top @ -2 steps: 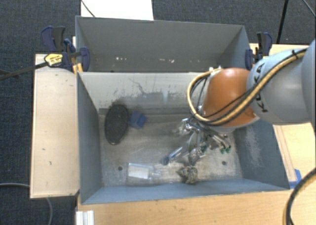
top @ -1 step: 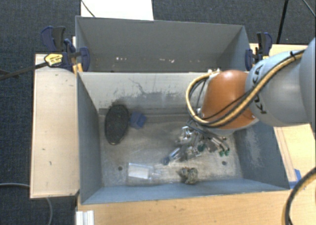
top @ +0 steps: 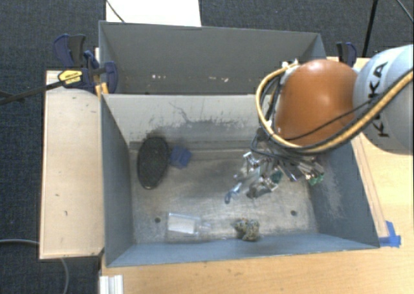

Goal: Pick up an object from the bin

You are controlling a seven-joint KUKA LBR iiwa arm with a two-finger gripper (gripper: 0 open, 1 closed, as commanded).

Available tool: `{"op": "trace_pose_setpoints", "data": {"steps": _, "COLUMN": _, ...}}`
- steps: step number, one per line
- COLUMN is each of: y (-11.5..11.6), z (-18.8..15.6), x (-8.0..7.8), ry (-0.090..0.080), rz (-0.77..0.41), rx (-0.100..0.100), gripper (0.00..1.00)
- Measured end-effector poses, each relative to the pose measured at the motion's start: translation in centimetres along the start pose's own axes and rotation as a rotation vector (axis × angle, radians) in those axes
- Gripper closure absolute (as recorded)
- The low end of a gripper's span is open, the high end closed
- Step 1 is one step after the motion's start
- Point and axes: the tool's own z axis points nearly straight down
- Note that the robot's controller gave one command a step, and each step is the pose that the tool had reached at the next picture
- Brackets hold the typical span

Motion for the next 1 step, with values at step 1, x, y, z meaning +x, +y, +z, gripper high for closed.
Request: {"op": "trace_pose_setpoints", "data": {"steps": 1, "y": -0.37, "z": -10.96, "x": -1.02, "ry": -0.004, "rz": -0.004, "rx": 0.002, "gripper": 1.0}}
